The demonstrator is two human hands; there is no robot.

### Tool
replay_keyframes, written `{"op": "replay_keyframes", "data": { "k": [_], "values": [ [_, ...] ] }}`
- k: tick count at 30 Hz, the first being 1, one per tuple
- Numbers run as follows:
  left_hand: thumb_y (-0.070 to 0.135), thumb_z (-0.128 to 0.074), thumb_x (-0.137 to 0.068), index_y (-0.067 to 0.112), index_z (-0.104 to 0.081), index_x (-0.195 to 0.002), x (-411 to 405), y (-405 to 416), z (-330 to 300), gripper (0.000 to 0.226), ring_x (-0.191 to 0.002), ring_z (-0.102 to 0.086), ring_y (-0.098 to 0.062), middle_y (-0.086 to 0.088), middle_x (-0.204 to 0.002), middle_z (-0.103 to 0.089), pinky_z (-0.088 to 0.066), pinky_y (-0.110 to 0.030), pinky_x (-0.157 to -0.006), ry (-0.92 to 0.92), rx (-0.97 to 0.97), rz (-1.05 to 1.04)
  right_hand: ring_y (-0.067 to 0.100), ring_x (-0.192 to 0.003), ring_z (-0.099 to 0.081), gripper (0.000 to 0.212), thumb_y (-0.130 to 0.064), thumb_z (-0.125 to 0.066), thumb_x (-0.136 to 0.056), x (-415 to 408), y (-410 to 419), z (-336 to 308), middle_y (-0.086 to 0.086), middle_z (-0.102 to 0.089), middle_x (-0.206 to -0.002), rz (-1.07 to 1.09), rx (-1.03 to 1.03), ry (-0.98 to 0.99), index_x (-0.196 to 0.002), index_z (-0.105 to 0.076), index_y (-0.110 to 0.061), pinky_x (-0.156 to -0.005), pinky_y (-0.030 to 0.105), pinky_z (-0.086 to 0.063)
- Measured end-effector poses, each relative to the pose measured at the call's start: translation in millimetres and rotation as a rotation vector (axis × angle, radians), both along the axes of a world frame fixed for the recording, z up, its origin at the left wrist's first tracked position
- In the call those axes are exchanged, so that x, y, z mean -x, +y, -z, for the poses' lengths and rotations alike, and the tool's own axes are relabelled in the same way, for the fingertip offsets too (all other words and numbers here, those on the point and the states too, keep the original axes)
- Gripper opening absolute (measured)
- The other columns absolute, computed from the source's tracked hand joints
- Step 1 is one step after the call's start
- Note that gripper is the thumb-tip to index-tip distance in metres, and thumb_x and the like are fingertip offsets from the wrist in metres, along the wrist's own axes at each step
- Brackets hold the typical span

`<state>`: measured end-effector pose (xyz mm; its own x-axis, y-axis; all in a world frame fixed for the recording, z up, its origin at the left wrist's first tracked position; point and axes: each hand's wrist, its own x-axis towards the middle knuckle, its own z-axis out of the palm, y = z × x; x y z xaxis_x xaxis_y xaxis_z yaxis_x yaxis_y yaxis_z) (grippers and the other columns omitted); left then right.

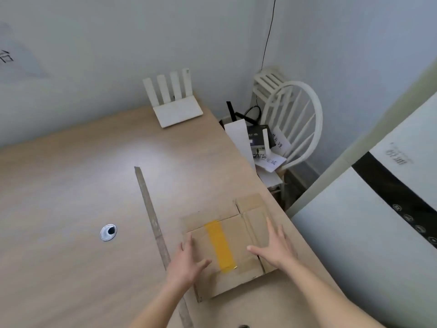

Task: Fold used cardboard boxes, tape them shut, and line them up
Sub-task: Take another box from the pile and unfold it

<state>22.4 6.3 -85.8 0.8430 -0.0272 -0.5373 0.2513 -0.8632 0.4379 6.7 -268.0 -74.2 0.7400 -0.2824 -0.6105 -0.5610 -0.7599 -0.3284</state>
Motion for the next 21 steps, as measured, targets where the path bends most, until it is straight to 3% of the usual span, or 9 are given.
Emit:
{"op": "replay_keyframes", "data": {
  "k": [5,9,16,19,21],
  "values": [
    [0.052,-0.080,-0.076,0.031,-0.007,-0.159,0,-14,17,0.113,-0.142,-0.037,-0.027,-0.009,-0.158,-0.026,-0.037,-0.043,-0.114,0.055,0.175,-0.162,0.037,-0.151,-0.021,0.136,-0.078,-0.075,-0.061,-3,1,16,0.011,-0.005,-0.167,0.062,-0.027,-0.018,-0.156,0.016,-0.043,-0.115,0.055,-0.034],
    [0.046,-0.084,-0.074,0.034,-0.010,-0.158,0,-13,4,0.113,-0.133,-0.045,-0.029,-0.008,-0.150,-0.029,-0.042,-0.042,-0.105,0.001,0.217,-0.218,0.034,-0.132,-0.041,0.135,-0.082,-0.075,-0.054,0,9,1,0.012,-0.024,-0.148,0.145,-0.025,-0.081,-0.156,0.005,-0.045,-0.099,0.046,-0.049],
    [0.041,-0.087,-0.071,0.038,-0.020,-0.156,13,30,-41,0.109,-0.123,-0.052,-0.027,-0.006,-0.137,-0.040,-0.047,-0.040,-0.098,-0.183,0.259,-0.240,0.029,-0.135,-0.040,0.132,-0.086,-0.074,-0.050,15,37,-51,0.003,-0.023,-0.145,0.117,-0.171,-0.130,-0.152,0.003,-0.053,-0.105,0.052,-0.044],
    [0.040,-0.088,-0.070,0.039,-0.021,-0.155,27,67,-67,0.108,-0.118,-0.055,-0.025,0.000,-0.126,-0.043,-0.049,-0.038,-0.093,-0.277,0.278,-0.242,0.027,-0.141,-0.036,0.123,-0.071,-0.082,-0.060,28,71,-82,0.002,-0.021,-0.154,0.082,-0.300,-0.210,-0.153,-0.003,-0.056,-0.113,0.051,-0.035],
    [0.037,-0.089,-0.069,0.037,-0.020,-0.157,37,97,-87,0.111,-0.123,-0.053,-0.025,-0.002,-0.131,-0.045,-0.047,-0.038,-0.095,-0.341,0.292,-0.247,0.025,-0.144,-0.034,0.121,-0.063,-0.087,-0.062,37,99,-108,0.003,-0.022,-0.158,0.041,-0.366,-0.267,-0.152,-0.007,-0.058,-0.116,0.050,-0.031]
  ]
}}
